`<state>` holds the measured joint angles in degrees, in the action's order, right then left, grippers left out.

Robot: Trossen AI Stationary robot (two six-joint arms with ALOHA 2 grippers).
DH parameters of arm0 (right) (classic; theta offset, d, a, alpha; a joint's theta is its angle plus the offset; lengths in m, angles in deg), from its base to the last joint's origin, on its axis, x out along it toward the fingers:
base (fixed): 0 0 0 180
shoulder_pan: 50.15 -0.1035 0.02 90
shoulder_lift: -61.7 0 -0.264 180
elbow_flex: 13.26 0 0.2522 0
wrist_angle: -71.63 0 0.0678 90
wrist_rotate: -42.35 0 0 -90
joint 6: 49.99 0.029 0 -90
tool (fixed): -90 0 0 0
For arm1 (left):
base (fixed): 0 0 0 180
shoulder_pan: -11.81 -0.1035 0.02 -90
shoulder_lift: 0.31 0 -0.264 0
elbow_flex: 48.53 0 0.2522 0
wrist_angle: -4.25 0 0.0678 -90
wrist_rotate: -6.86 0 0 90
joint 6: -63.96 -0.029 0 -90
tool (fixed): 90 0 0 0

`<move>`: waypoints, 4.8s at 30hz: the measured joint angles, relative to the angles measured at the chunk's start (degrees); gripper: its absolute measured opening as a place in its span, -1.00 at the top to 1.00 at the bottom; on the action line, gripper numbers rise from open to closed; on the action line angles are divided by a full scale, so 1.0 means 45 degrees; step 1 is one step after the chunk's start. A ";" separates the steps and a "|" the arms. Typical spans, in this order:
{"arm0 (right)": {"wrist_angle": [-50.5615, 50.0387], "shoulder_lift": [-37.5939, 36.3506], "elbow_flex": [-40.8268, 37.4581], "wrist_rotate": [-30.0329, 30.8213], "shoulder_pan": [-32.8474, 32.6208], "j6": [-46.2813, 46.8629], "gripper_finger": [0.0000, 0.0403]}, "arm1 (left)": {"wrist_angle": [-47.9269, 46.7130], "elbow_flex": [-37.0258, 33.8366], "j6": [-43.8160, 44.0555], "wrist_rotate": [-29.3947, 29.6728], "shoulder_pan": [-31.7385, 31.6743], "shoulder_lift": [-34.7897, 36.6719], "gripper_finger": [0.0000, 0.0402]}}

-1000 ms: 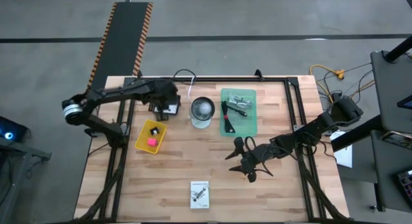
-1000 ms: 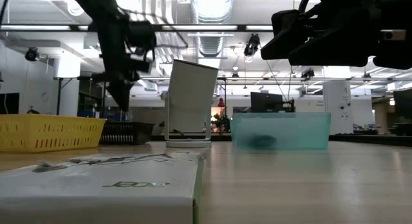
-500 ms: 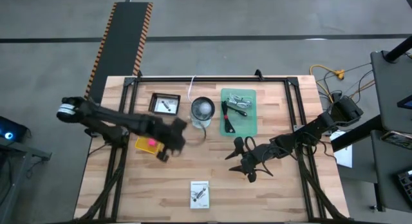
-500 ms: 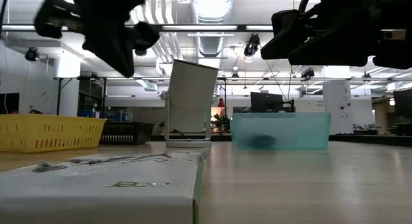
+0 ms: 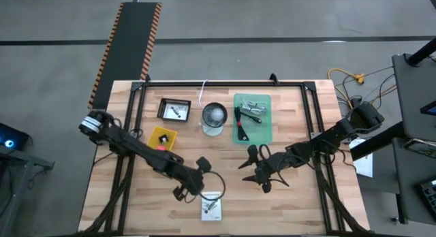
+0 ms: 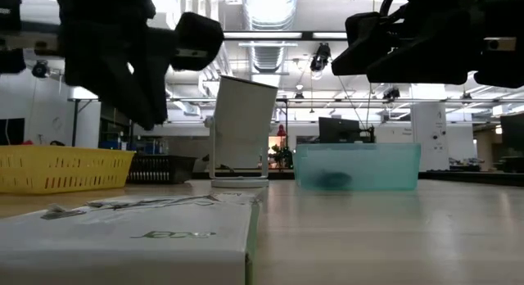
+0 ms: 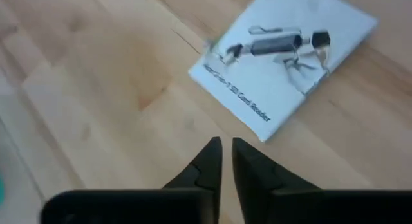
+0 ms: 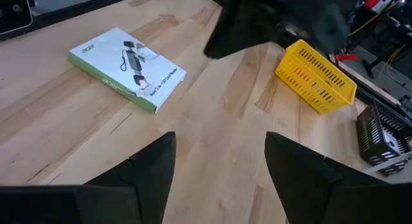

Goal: Pick and place items into bin
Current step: Put the white card reader box into the black bin

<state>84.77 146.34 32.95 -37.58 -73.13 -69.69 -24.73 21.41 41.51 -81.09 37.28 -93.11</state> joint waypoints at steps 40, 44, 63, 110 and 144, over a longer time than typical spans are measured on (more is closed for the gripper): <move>0.0091 0.0000 0.0000 0.0000 0.0000 -0.0988 -0.11 | 0.2102 0.0913 -0.0430 -0.1904 0.1663 -0.2925 0.35; 0.0096 0.0000 0.0000 0.0000 0.0000 -0.0973 -0.11 | 0.2111 0.0913 -0.0691 -0.1911 0.1493 -0.3132 0.35; 0.0091 0.0000 0.0000 0.0000 0.0000 -0.0963 -0.11 | 0.0932 0.0927 0.0057 -0.1629 0.0907 -0.2962 0.97; 0.0055 -0.0005 0.0000 -0.0002 0.0000 -0.0963 -0.11 | -0.6254 -0.2038 -0.0235 0.2540 -0.9032 0.6468 1.00; -0.0028 -0.0005 0.0000 0.0000 0.0000 -0.0375 -0.11 | -0.5047 -0.2398 -0.3150 0.0420 -1.3420 0.3286 1.00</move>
<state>84.64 146.32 32.95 -37.58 -73.13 -71.38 -47.44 10.62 27.33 -79.20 -23.11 -78.32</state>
